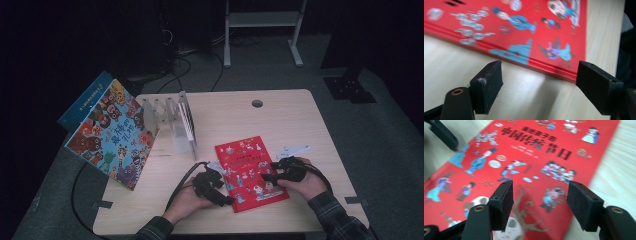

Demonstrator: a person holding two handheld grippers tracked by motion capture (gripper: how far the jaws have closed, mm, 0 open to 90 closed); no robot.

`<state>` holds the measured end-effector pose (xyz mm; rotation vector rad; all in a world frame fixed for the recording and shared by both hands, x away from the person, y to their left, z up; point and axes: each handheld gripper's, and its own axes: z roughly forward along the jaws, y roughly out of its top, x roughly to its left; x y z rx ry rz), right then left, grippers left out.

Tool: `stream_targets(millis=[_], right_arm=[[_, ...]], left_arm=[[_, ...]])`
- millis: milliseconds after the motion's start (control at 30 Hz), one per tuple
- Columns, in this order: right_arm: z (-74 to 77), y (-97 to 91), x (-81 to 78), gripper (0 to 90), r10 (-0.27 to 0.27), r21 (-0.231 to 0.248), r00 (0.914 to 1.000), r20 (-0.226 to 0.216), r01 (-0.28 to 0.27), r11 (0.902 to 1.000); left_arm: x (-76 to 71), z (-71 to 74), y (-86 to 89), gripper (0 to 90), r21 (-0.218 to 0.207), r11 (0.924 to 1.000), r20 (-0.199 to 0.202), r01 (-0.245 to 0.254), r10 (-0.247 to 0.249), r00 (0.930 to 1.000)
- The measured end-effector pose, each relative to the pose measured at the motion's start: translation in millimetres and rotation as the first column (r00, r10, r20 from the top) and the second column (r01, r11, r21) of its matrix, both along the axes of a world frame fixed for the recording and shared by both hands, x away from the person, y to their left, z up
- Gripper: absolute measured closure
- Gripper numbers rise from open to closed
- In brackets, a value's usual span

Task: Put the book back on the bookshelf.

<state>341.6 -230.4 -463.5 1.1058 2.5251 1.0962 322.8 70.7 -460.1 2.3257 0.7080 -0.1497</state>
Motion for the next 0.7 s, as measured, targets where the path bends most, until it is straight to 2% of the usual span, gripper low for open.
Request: stream_targets(millis=[100, 200, 367, 433, 567, 700], right_arm=[[0.8, -6.6, 5.8, 39.8, -0.025, 0.003, 0.9996, -0.014, 0.025, 0.9997], [-0.5, -11.9, 12.0, 41.9, -0.042, 0.032, 0.9986, -0.033, 0.043, 0.9986], [-0.4, -15.0, 23.7, 46.3, -0.057, 0.031, 0.9957, -0.073, 0.06, 0.9977], [0.3, -15.8, 29.0, 49.6, -0.062, 0.028, 0.993, -0.1, 0.065, 0.9975], [-0.1, -18.2, 36.0, 53.7, -0.061, 0.051, 0.9855, -0.158, 0.07, 0.9963], [-2.5, -19.4, 41.4, 55.9, -0.062, 0.06, 0.9751, -0.213, 0.076, 0.9952]], left_arm=[[5.1, 0.6, 4.5, 19.4, -0.008, 0.999, 0.03, -0.043, 0.043, 0.9986], [9.4, 1.7, 5.4, 19.4, 0.004, 0.9973, 0.05, -0.073, 0.073, 0.9961], [19.5, -0.5, 2.6, 19.4, 0.022, 0.9931, 0.062, -0.115, 0.113, 0.9916], [23.3, -2.2, 0.1, 19.4, 0.033, 0.9929, 0.07, -0.114, 0.111, 0.9913], [25.7, -3.0, -5.6, 19.1, 0.048, 0.9933, 0.074, -0.105, 0.102, 0.9921], [25.6, -3.1, -5.3, 19.1, 0.051, 0.9938, 0.079, -0.099, 0.095, 0.9924]])
